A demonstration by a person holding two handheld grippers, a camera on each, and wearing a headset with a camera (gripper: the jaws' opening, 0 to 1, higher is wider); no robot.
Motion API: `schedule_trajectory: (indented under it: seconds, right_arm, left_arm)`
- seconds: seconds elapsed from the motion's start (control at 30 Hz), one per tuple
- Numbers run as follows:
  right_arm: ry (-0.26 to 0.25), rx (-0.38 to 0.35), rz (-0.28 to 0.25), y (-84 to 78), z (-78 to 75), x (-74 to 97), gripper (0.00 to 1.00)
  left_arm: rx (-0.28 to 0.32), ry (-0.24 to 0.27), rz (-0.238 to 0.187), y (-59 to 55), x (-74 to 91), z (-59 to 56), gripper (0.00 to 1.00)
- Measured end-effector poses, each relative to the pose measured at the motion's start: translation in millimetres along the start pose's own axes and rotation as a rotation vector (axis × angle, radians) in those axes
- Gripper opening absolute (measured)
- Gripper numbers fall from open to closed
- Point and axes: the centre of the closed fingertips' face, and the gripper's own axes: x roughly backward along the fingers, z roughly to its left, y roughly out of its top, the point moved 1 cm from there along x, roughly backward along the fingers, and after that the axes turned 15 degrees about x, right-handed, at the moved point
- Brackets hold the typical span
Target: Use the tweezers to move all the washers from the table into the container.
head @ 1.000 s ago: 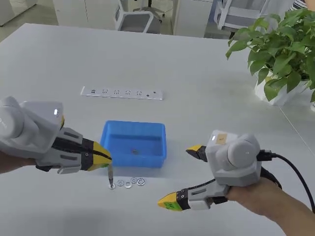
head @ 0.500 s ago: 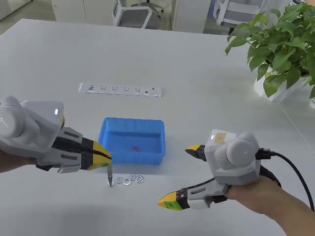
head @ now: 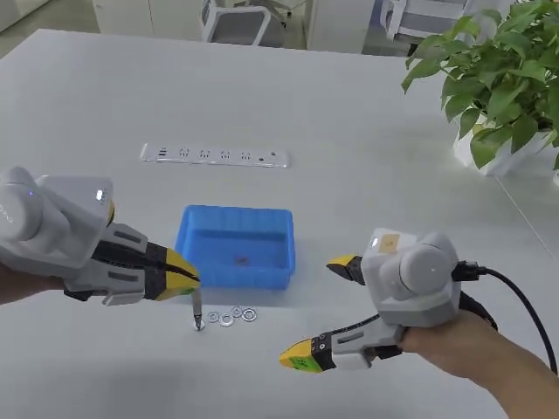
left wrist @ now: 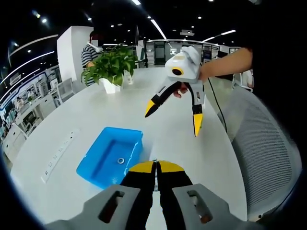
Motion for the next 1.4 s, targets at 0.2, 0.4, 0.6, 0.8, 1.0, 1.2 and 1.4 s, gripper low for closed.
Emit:
schedule_trajectory:
  seconds: [0.2,0.4,0.6,0.8,1.0,1.2,1.4]
  right_arm:
    - [0.005,0.000,0.003,-2.0,0.9,-1.1,0.91]
    - [0.016,0.010,-0.011,-0.1,3.6,-2.5,0.89]
    - [0.036,0.039,-0.042,6.9,7.6,-8.2,0.87]
    - [0.080,0.109,-0.085,20.5,14.3,-20.3,0.80]
    - [0.128,0.169,-0.123,34.6,22.0,-35.6,0.71]
    - [0.178,0.217,-0.149,50.0,29.6,-53.0,0.59]
    - [0.219,0.259,-0.168,62.2,35.7,-67.9,0.46]
  left_arm:
    - [-0.003,0.001,0.007,-1.4,-0.4,-0.2,0.05]
    - [-0.003,-0.005,0.005,-2.0,-1.4,-2.3,0.05]
    - [-0.015,-0.014,0.012,-2.5,-0.3,-2.0,0.05]
    - [-0.036,-0.032,0.037,-4.4,1.5,-1.8,0.05]
    - [-0.034,-0.055,0.051,-5.2,0.7,-0.4,0.05]
    - [-0.033,-0.067,0.056,-5.2,-0.6,0.9,0.05]
    - [-0.028,-0.074,0.060,-6.4,1.1,0.6,0.05]
